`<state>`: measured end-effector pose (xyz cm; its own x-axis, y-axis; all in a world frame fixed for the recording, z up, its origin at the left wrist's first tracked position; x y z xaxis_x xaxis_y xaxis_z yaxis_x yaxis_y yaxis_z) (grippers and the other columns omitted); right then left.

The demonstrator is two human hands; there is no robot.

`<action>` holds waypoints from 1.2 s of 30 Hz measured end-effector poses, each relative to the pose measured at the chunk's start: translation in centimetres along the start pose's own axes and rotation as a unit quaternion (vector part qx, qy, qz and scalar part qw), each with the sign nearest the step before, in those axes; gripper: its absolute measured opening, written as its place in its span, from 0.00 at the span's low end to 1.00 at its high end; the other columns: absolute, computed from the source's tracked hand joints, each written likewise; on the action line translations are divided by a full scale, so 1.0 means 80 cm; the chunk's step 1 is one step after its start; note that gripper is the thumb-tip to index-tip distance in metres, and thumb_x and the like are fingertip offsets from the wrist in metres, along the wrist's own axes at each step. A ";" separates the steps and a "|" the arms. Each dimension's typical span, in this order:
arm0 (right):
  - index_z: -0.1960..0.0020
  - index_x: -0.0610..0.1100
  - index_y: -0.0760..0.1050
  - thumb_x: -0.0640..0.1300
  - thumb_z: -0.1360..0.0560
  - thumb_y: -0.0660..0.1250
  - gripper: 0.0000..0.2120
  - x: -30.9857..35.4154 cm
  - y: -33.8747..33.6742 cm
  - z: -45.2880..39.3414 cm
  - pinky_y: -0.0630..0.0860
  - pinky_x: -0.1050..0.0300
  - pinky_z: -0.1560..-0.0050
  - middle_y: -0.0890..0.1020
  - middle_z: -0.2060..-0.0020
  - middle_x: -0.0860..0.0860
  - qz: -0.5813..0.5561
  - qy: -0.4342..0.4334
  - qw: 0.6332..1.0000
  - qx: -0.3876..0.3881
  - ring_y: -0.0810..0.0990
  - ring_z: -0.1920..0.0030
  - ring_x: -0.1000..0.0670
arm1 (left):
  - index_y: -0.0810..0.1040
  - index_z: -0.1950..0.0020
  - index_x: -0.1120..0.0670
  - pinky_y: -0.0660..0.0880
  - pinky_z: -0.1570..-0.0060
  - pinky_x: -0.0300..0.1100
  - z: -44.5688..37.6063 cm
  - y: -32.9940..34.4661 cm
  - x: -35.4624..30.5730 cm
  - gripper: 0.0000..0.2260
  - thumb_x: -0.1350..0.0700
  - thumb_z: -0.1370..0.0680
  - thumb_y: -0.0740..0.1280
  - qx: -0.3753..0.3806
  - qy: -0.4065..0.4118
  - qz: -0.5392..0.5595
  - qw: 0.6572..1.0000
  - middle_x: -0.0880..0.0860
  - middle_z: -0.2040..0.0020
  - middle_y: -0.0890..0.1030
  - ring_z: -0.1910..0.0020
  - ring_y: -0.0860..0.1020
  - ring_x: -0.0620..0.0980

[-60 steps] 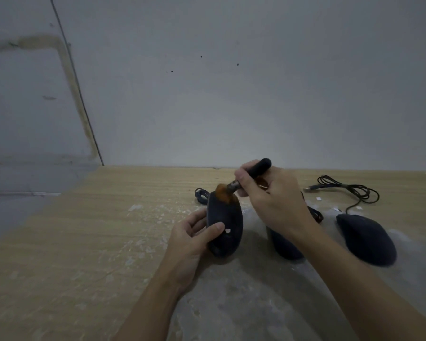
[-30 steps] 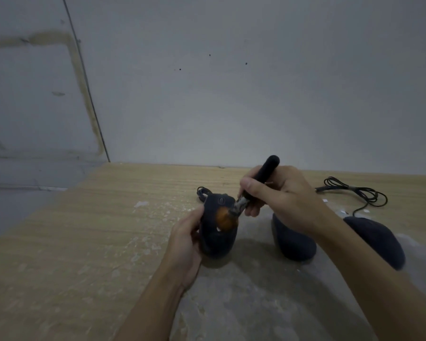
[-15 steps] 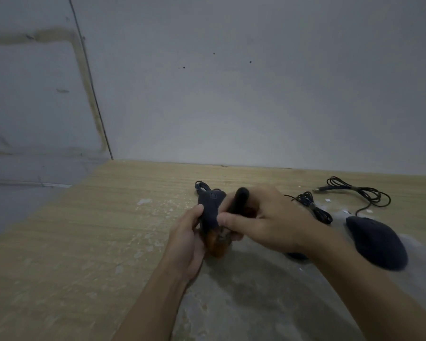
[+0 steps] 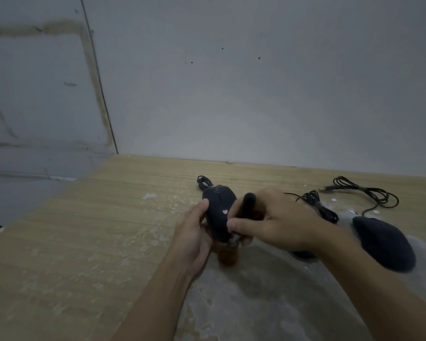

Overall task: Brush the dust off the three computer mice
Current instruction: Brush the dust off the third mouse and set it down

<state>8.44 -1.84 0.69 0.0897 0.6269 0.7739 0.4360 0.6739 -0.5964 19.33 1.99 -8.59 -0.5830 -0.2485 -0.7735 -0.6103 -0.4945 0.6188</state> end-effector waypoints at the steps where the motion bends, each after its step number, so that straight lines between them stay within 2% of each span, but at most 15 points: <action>1: 0.58 0.37 0.79 0.39 0.26 0.67 0.05 -0.003 -0.003 0.000 0.81 0.55 0.60 0.82 0.66 0.45 0.001 0.008 1.000 -0.001 0.83 0.66 0.50 | 0.72 0.37 0.64 0.76 0.46 0.58 0.001 0.001 -0.002 0.16 0.56 0.21 0.57 -0.002 0.001 0.005 1.000 0.67 0.39 0.76 0.46 0.76 0.60; 4: 0.57 0.37 0.79 0.39 0.26 0.66 0.06 0.000 -0.023 0.002 0.81 0.56 0.59 0.83 0.63 0.41 -0.030 -0.017 0.998 -0.051 0.83 0.64 0.47 | 0.70 0.36 0.62 0.81 0.64 0.44 0.000 -0.003 -0.013 0.16 0.56 0.20 0.55 -0.002 0.014 0.051 0.999 0.63 0.41 0.77 0.49 0.78 0.56; 8: 0.59 0.33 0.77 0.42 0.27 0.65 0.11 0.002 -0.042 0.005 0.78 0.60 0.66 0.81 0.66 0.40 -0.113 -0.058 0.984 -0.126 0.81 0.68 0.46 | 0.71 0.37 0.61 0.79 0.71 0.37 -0.001 -0.009 -0.019 0.15 0.56 0.20 0.56 -0.002 0.029 0.090 0.996 0.58 0.53 0.80 0.58 0.79 0.51; 10: 0.59 0.34 0.77 0.44 0.27 0.65 0.13 0.007 -0.052 0.007 0.79 0.60 0.67 0.81 0.66 0.41 -0.152 -0.089 0.970 -0.167 0.81 0.69 0.46 | 0.72 0.40 0.61 0.78 0.72 0.36 -0.001 -0.008 -0.019 0.13 0.56 0.20 0.56 0.004 0.035 0.092 0.995 0.56 0.61 0.83 0.64 0.82 0.49; 12: 0.57 0.34 0.78 0.45 0.28 0.65 0.13 0.008 -0.051 0.005 0.81 0.58 0.62 0.82 0.63 0.39 -0.155 -0.097 0.969 -0.167 0.83 0.65 0.45 | 0.73 0.41 0.61 0.78 0.73 0.36 -0.002 -0.008 -0.019 0.13 0.55 0.20 0.56 0.005 0.039 0.093 0.995 0.54 0.64 0.84 0.68 0.82 0.46; 15: 0.54 0.36 0.79 0.44 0.28 0.66 0.11 0.008 -0.055 0.007 0.82 0.56 0.57 0.83 0.61 0.41 -0.052 -0.097 0.971 -0.211 0.84 0.61 0.48 | 0.74 0.42 0.61 0.78 0.72 0.37 -0.002 -0.006 -0.017 0.12 0.56 0.20 0.57 0.004 0.035 0.080 0.996 0.57 0.57 0.81 0.67 0.83 0.46; 17: 0.54 0.37 0.79 0.40 0.27 0.66 0.07 0.012 -0.060 0.010 0.81 0.59 0.57 0.83 0.61 0.43 -0.032 -0.115 0.962 -0.247 0.84 0.61 0.50 | 0.75 0.46 0.60 0.78 0.72 0.37 -0.002 -0.005 -0.017 0.11 0.56 0.21 0.58 0.003 0.035 0.078 0.996 0.57 0.55 0.80 0.67 0.83 0.46; 22: 0.58 0.37 0.79 0.36 0.26 0.65 0.06 0.016 -0.030 0.007 0.78 0.62 0.63 0.82 0.67 0.43 -0.062 -0.086 0.989 -0.101 0.82 0.67 0.51 | 0.72 0.38 0.64 0.80 0.68 0.41 0.002 -0.004 -0.011 0.15 0.56 0.21 0.58 -0.002 0.023 0.071 0.997 0.62 0.47 0.79 0.59 0.82 0.52; 25: 0.57 0.38 0.79 0.39 0.26 0.66 0.05 0.019 -0.038 0.007 0.78 0.63 0.61 0.82 0.65 0.45 -0.052 -0.099 0.985 -0.129 0.82 0.65 0.52 | 0.72 0.38 0.64 0.81 0.67 0.42 0.003 -0.001 -0.010 0.15 0.56 0.21 0.58 -0.003 0.015 0.074 0.997 0.62 0.47 0.78 0.60 0.82 0.51; 28: 0.60 0.36 0.79 0.40 0.27 0.66 0.07 0.013 -0.026 0.003 0.77 0.62 0.64 0.82 0.67 0.44 -0.063 -0.066 0.993 -0.076 0.81 0.67 0.51 | 0.71 0.36 0.64 0.82 0.62 0.45 0.003 -0.003 -0.009 0.17 0.57 0.22 0.59 0.002 0.001 0.071 0.997 0.63 0.43 0.77 0.53 0.80 0.55; 29: 0.60 0.35 0.78 0.38 0.26 0.66 0.07 0.008 -0.025 0.002 0.77 0.61 0.65 0.81 0.68 0.42 -0.062 -0.047 0.995 -0.056 0.81 0.69 0.50 | 0.71 0.36 0.63 0.82 0.63 0.44 0.003 -0.005 -0.008 0.17 0.57 0.22 0.59 0.002 -0.008 0.073 0.997 0.63 0.43 0.77 0.52 0.79 0.55; 31: 0.60 0.35 0.78 0.36 0.26 0.65 0.07 0.001 -0.044 0.005 0.76 0.60 0.67 0.81 0.67 0.41 -0.066 -0.035 0.993 -0.093 0.80 0.69 0.49 | 0.71 0.37 0.62 0.81 0.67 0.42 0.004 -0.006 -0.006 0.16 0.56 0.21 0.58 0.006 -0.026 0.081 0.996 0.62 0.45 0.77 0.53 0.78 0.55; 32: 0.60 0.35 0.77 0.37 0.25 0.64 0.07 -0.001 -0.059 0.007 0.77 0.60 0.67 0.80 0.67 0.42 -0.081 -0.045 0.987 -0.135 0.80 0.69 0.48 | 0.71 0.37 0.62 0.80 0.67 0.42 0.005 -0.006 -0.005 0.16 0.56 0.21 0.57 0.010 -0.036 0.091 0.995 0.62 0.45 0.77 0.54 0.78 0.55; 34: 0.61 0.36 0.78 0.38 0.26 0.63 0.08 -0.002 -0.083 0.012 0.78 0.60 0.68 0.81 0.67 0.41 -0.186 -0.078 0.959 -0.198 0.80 0.69 0.46 | 0.73 0.40 0.61 0.79 0.67 0.40 0.005 -0.005 -0.005 0.15 0.55 0.22 0.57 0.016 -0.052 0.112 0.992 0.60 0.47 0.78 0.56 0.78 0.54; 36: 0.63 0.37 0.79 0.38 0.29 0.63 0.08 -0.001 -0.084 0.013 0.78 0.60 0.68 0.81 0.67 0.41 -0.288 -0.094 0.935 -0.182 0.80 0.70 0.45 | 0.74 0.43 0.61 0.79 0.68 0.40 0.004 -0.005 -0.004 0.14 0.54 0.22 0.58 0.020 -0.057 0.117 0.991 0.59 0.52 0.79 0.60 0.79 0.52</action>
<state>4.57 -5.99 4.40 -0.3985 0.2812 0.8730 0.6427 0.7647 0.0471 19.57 2.56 -8.57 -0.7662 -0.2562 -0.5893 -0.4703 -0.4012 0.7860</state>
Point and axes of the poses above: each hand's wrist, its own z-axis away from the middle knuckle, its own y-axis out of the palm, x = y × z, the point moved 7 cm from there along -z, towards the middle knuckle
